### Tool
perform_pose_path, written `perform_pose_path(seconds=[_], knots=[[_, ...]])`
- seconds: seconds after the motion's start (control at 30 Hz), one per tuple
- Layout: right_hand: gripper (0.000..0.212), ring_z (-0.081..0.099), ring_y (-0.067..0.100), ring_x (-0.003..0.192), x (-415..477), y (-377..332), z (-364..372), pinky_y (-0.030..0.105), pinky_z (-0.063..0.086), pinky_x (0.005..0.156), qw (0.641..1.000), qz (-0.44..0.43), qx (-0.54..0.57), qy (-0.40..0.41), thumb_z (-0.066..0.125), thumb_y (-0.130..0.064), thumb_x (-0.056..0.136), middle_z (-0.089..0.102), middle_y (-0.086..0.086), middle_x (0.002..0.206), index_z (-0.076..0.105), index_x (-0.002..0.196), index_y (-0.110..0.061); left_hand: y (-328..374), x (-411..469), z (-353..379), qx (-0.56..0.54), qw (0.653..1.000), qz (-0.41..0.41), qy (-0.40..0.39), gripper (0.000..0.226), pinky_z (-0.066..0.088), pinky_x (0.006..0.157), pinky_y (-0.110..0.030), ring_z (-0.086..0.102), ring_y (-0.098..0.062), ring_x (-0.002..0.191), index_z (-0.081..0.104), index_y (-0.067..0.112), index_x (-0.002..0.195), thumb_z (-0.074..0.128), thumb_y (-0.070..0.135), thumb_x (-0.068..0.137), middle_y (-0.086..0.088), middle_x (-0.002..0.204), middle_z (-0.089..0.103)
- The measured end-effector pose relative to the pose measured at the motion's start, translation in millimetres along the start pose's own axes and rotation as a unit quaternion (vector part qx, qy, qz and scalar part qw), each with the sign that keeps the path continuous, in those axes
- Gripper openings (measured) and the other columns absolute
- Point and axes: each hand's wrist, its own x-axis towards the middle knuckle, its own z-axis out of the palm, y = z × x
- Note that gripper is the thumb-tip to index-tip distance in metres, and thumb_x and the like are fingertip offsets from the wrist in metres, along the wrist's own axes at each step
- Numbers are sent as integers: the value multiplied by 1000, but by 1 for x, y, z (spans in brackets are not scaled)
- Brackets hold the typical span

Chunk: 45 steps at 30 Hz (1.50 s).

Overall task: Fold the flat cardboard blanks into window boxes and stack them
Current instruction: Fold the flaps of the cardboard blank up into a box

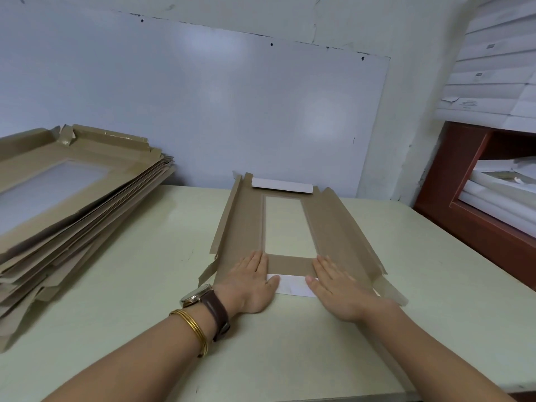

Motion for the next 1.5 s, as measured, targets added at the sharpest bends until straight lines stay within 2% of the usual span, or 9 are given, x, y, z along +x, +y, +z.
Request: perform_pose_path(seconds=[0.53,0.73,0.8,0.87,0.93,1.07,1.17,1.3,1.5], knots=[[63,-17,17,148,5,3,-4,30,-7,119,999,39,12,18,15,-39,105,-14,6,162,-5,154,-5,-12,-4,5,26,998,-25,55,61,-8,120,-35,-8,-13,148,-1,11,154,11,37,101,-2,162,-5],[59,-10,15,149,-1,1,-5,27,0,119,994,-11,70,82,27,-35,106,-1,3,164,7,155,-10,-9,-11,1,5,990,-5,142,59,-7,119,-39,4,-14,148,17,10,152,23,40,101,-1,159,16],[56,-3,13,150,-5,2,-15,22,2,116,987,-38,101,117,35,-31,105,6,1,163,17,154,-12,-9,-16,-3,13,980,42,192,52,-2,119,-39,12,-16,146,29,13,145,30,40,101,-1,152,27],[52,8,12,149,-10,4,-27,14,5,110,977,-60,125,162,43,-27,103,17,-1,161,28,151,-14,-8,-21,-6,4,967,96,237,42,17,116,-35,26,-21,137,42,12,133,39,36,99,-2,141,37],[49,20,13,144,-18,8,-38,8,11,103,967,-87,107,215,50,-22,100,32,-3,152,37,146,-14,-6,-25,-9,-19,954,133,268,32,36,100,-32,37,-21,121,47,11,122,48,28,95,-1,128,41],[34,35,2,113,-34,16,-44,20,34,88,952,-133,67,268,61,-15,89,43,-17,114,55,122,-22,-3,-32,-15,5,935,175,308,17,41,85,-33,38,-22,101,49,10,104,53,16,89,-2,113,43],[23,38,-4,97,-41,18,-40,16,31,81,955,-165,38,243,67,-25,86,46,-14,97,62,108,-22,-5,-35,-15,45,929,212,300,21,38,88,-30,37,-20,101,54,10,102,44,28,98,0,114,46],[45,39,1,105,-44,19,-28,16,34,92,968,-175,4,181,64,-49,85,44,-13,107,58,123,-25,-7,-40,-13,75,943,206,251,44,31,95,-27,32,-17,107,50,17,115,32,52,95,3,117,37],[31,40,6,100,-40,16,-23,22,36,91,972,-176,-16,152,51,-40,97,46,-10,105,59,122,-22,-9,-40,-11,85,955,187,212,42,34,91,-26,38,-16,107,50,19,123,34,49,97,4,116,43]])
